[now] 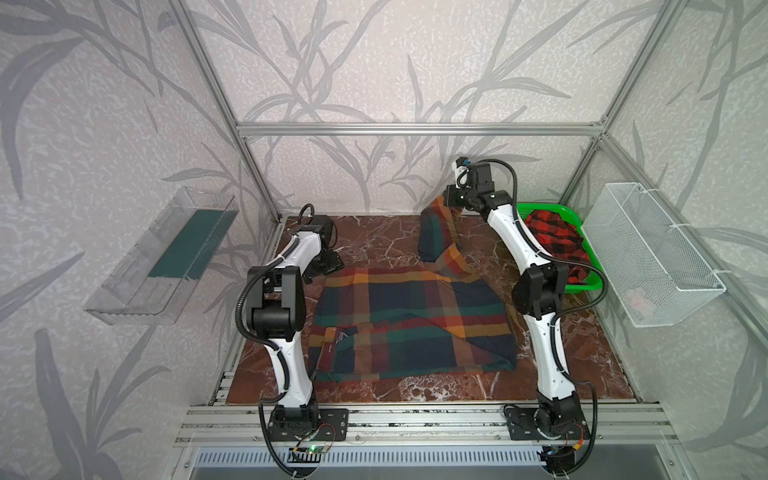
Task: Fold and stack the long sleeve shirts
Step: 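Grasp the far sleeve end with the right gripper and lift it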
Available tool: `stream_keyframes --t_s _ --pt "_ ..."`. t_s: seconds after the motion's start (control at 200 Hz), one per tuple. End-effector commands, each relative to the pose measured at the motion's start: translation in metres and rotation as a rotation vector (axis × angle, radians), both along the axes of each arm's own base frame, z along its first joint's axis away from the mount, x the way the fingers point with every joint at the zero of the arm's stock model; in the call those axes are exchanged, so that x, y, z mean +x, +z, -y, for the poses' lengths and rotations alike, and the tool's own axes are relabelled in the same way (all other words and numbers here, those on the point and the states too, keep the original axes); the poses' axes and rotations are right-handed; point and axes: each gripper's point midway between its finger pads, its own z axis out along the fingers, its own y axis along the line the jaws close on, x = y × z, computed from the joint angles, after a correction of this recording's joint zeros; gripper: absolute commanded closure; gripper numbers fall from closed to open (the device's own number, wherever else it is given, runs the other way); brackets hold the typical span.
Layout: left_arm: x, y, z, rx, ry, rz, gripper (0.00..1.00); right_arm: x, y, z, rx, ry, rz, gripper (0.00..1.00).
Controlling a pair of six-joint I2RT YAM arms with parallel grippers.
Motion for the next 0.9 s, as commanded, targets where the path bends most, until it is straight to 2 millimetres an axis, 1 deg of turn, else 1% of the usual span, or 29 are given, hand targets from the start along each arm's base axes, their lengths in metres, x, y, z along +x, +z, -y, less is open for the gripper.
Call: stream_keyframes --t_s 0.0,0.025,0.055,0.065,0.095,0.125,0.145,0.19,0.31,0.355,0.49,0.605,0.685,0.74,0.745,0.755,0.85,0.895 --pt "0.011 -0.003 0.005 -0.037 -0.03 0.01 0.12 -0.018 0.042 0.001 0.008 0.015 0.115 1.0" --pt "0.013 -0.005 0.006 -0.039 -0.033 0.009 0.12 -0.024 0.052 0.002 0.022 0.016 0.137 1.0" --pt "0.015 -0.007 0.007 -0.043 -0.039 0.008 0.12 -0.031 0.059 0.003 0.034 0.018 0.153 1.0" --pt "0.016 -0.008 0.007 -0.047 -0.041 0.007 0.12 -0.032 0.058 0.003 0.037 0.019 0.153 1.0" --pt "0.018 -0.01 0.009 -0.059 -0.049 0.009 0.12 -0.039 0.068 0.004 0.051 0.024 0.171 1.0" --pt "0.02 -0.012 0.011 -0.066 -0.053 0.009 0.12 -0.045 0.07 0.004 0.06 0.03 0.176 1.0" --pt "0.021 -0.013 0.012 -0.07 -0.055 0.009 0.12 -0.049 0.076 0.005 0.07 0.035 0.186 1.0" --pt "0.023 -0.017 0.014 -0.087 -0.059 0.007 0.12 -0.058 0.082 0.005 0.083 0.045 0.198 1.0" --pt "0.029 -0.025 0.019 -0.117 -0.061 0.0 0.13 -0.078 0.092 0.005 0.124 0.068 0.222 1.0" --pt "0.031 -0.03 0.021 -0.124 -0.063 -0.01 0.13 -0.085 0.093 0.006 0.133 0.075 0.226 1.0" --pt "0.031 -0.042 0.023 -0.132 -0.055 -0.052 0.15 -0.1 0.102 0.006 0.164 0.097 0.241 1.0" --pt "0.033 -0.045 0.02 -0.118 -0.052 -0.059 0.18 -0.112 0.107 0.005 0.179 0.114 0.251 1.0" --pt "0.033 -0.049 0.02 -0.117 -0.056 -0.073 0.27 -0.12 0.111 0.005 0.201 0.121 0.261 1.0" --pt "0.032 -0.054 0.018 -0.105 -0.056 -0.092 0.33 -0.121 0.107 0.005 0.212 0.121 0.253 1.0" --pt "0.032 -0.054 0.018 -0.105 -0.056 -0.093 0.33 -0.125 0.113 0.005 0.216 0.122 0.264 1.0" --pt "0.032 -0.055 0.018 -0.105 -0.057 -0.097 0.35 -0.128 0.118 0.006 0.22 0.123 0.274 1.0" --pt "0.031 -0.06 0.014 -0.086 -0.057 -0.114 0.45 -0.136 0.124 0.008 0.227 0.125 0.288 1.0" --pt "0.031 -0.061 0.014 -0.083 -0.057 -0.117 0.47 -0.139 0.125 0.007 0.231 0.13 0.289 1.0"
